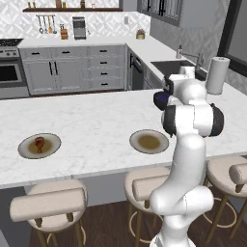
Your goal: Pick the chicken drumstick and garlic from their plates and place them in the bowl. Then put the bowl in the fridge.
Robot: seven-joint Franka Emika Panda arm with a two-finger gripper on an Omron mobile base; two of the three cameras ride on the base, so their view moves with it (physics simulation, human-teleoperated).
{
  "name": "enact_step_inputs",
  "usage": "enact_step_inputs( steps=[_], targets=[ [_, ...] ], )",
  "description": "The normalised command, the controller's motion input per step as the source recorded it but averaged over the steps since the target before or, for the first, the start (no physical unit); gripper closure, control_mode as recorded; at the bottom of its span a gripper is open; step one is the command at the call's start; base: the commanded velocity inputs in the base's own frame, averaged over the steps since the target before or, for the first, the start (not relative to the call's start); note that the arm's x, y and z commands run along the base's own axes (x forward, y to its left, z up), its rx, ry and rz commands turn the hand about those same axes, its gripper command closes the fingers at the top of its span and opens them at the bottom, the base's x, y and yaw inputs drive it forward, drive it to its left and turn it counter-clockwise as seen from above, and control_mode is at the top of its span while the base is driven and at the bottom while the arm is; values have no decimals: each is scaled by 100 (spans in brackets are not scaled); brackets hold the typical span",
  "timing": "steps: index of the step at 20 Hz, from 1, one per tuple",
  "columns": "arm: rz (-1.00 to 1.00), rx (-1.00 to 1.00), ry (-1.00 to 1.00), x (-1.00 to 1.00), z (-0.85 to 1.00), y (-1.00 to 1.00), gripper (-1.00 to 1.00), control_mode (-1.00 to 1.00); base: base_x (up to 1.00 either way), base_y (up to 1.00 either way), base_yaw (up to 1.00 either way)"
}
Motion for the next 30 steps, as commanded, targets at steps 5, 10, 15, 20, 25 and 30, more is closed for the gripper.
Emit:
enact_step_inputs(
  steps=[5,10,15,20,25,30],
  targets=[
    [-11,3,11,14,-31,-98,100,-100,0,0,0],
    [-8,0,5,5,-72,-42,100,-100,0,0,0],
    [0,2,-5,1,-47,0,-100,-100,0,0,0],
    [2,0,-2,0,0,-4,-100,-100,0,0,0],
    [0,-1,0,0,4,0,-100,-100,0,0,0],
    [-1,-14,0,-3,63,18,-100,-100,0,0,0]
  ],
)
